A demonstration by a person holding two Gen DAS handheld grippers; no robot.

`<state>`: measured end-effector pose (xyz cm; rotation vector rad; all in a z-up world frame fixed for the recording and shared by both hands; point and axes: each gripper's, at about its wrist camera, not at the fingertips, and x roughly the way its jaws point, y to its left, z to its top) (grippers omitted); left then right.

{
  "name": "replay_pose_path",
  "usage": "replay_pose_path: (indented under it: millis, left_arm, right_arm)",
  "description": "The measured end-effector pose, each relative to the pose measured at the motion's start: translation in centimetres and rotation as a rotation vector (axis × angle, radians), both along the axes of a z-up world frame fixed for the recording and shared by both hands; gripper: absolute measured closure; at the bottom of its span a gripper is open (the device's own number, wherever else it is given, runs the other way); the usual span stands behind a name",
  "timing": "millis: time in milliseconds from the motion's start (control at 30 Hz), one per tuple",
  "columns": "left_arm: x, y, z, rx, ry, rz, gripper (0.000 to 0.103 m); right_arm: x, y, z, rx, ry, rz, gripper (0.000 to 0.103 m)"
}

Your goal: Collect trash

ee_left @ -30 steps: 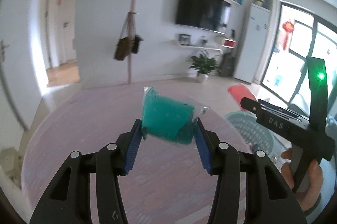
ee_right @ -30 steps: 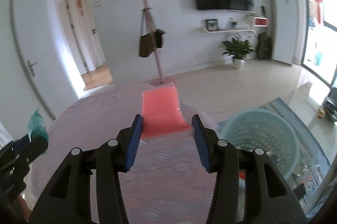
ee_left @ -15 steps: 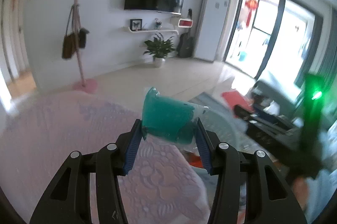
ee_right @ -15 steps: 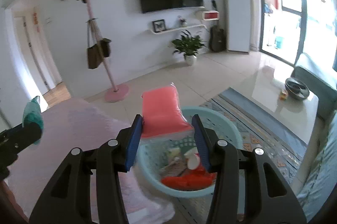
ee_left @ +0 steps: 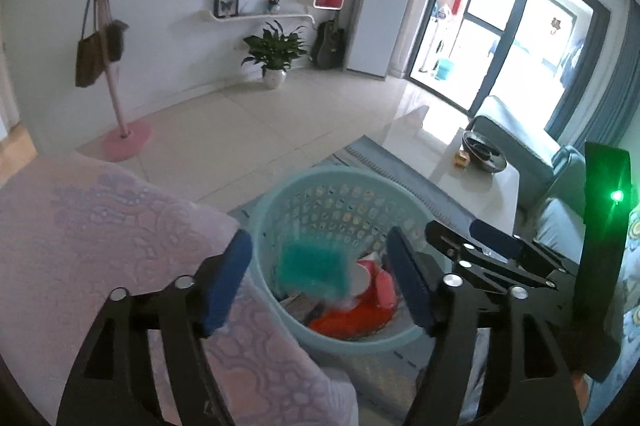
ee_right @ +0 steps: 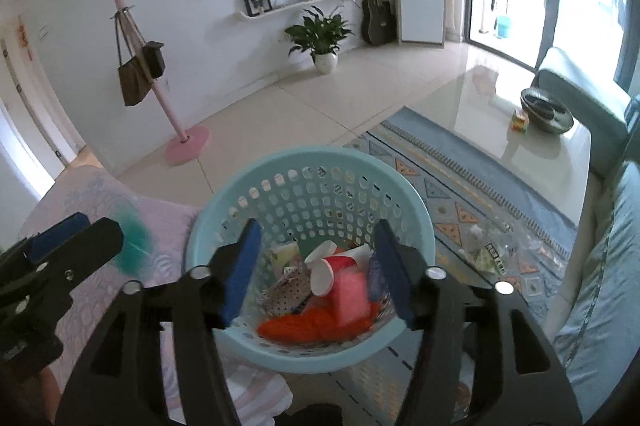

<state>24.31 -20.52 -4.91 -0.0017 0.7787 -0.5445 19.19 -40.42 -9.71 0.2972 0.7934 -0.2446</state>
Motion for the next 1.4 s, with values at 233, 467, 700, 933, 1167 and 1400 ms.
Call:
replay_pose_path:
  millis: [233,467,700,933,1167,1400]
  left_arm:
    - [0.0,1.6,-0.2,-0.046,0.007,0.024,0.019]
    - [-2.5,5.2,1.2,-0.1,-0.039,0.095,0.018]
    - [-7.9,9.0,3.5,-0.074,-0.215,0.244,0.015]
    - [-12.1,11.4,3.3,0.016,-0.377,0.392,0.015]
    - [-13.1,13.4,2.4,0.006,-0.392,0.469,0.014]
    - [-13.0,13.9,2.7,0.016,-0.392,0.466,0.009]
  right_arm:
    - [-0.2,-0.4,0.3,-0.005,-0.003,-0.009,0.045]
    - [-1.6,1.4,2.4,-0.046,-0.062,0.028,0.04]
    - [-4.5,5.7,6.3,-0.152,-0.231,0.111,0.028]
    - [-7.4,9.3,8.3,-0.227,-0.375,0.13,0.023]
    - [-8.4,11.0,8.2,-0.213,-0.402,0.128,0.023]
    - [-9.2,11.7,7.3,-0.214,-0.398,0.118,0.023]
